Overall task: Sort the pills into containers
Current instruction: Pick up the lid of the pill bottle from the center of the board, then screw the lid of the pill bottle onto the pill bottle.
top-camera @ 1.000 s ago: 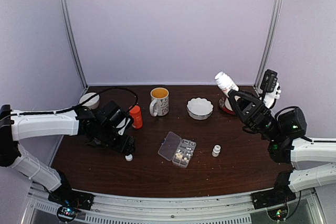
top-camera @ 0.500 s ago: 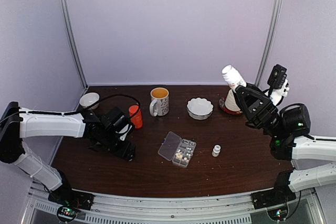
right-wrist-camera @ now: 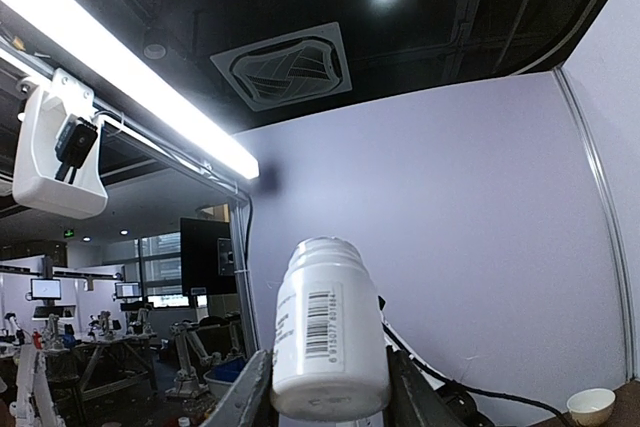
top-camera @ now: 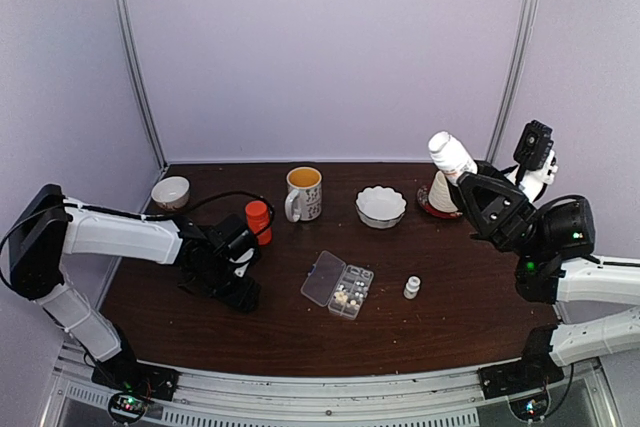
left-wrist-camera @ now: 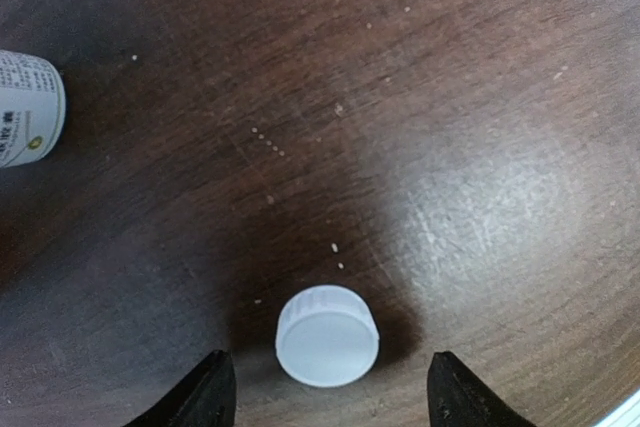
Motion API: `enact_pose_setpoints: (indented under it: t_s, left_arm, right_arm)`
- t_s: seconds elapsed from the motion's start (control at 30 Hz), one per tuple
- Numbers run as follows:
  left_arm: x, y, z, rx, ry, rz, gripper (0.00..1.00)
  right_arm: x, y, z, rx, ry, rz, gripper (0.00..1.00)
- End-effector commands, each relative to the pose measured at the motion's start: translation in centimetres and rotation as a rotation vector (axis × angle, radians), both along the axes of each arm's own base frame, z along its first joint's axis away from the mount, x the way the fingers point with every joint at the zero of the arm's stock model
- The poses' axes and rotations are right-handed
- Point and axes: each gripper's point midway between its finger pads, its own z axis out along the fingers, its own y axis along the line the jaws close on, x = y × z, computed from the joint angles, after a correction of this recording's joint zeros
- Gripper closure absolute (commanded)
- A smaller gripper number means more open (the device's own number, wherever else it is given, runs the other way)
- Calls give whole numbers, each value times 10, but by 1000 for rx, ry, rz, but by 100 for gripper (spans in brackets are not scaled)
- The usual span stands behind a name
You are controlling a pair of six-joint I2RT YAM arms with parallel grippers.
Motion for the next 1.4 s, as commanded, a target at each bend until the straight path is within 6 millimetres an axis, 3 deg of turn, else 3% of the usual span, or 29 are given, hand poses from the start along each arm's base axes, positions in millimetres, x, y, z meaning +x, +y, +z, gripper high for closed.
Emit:
enact_pose_setpoints:
  t_s: [0.0, 0.17, 0.33, 0.4, 0.6, 0.67, 0.73, 0.83, 1.0, 1.07, 1.13, 1.23, 1.37]
  left_arm:
    - [11, 2, -7, 21, -27, 2, 33]
    - [17, 1, -14, 18, -20, 1, 40]
    - [17, -3, -11, 10, -9, -10, 66]
    - [16, -3, -7, 8, -3, -15, 71]
    - [12, -4, 19, -34, -22, -23, 72]
    - [8, -13, 34, -99, -12, -38, 71]
    - [7, -24, 57, -177, -28, -57, 71]
    - [9, -43, 107, -323, -81, -87, 71]
    - [8, -75, 226, -634, -207, -156, 70]
    - [0, -83, 276, -777, -247, -193, 70]
    - [-10, -89, 315, -898, -261, -226, 70]
    - [-26, -96, 354, -1052, -240, -275, 70]
    - [-42, -98, 384, -1199, -198, -310, 70]
  right_arm:
    - [-10, -8, 6, 30, -14, 27, 100]
    - [-10, -10, 6, 38, -5, 37, 100]
    - [-6, -9, 4, 28, 14, 18, 100]
    - [-4, -9, 2, 27, 22, 9, 100]
    - [1, -5, -6, 5, 44, -13, 100]
    - [5, 0, -11, -23, 54, -17, 100]
    - [9, 8, -17, -62, 59, -23, 100]
    - [15, 23, -31, -142, 61, -47, 100]
    - [19, 43, -46, -231, 44, -94, 100]
    - [18, 52, -47, -254, 27, -112, 100]
    - [18, 59, -46, -275, 11, -126, 100]
    - [18, 71, -42, -290, -9, -137, 100]
    - [23, 83, -41, -296, -20, -146, 100]
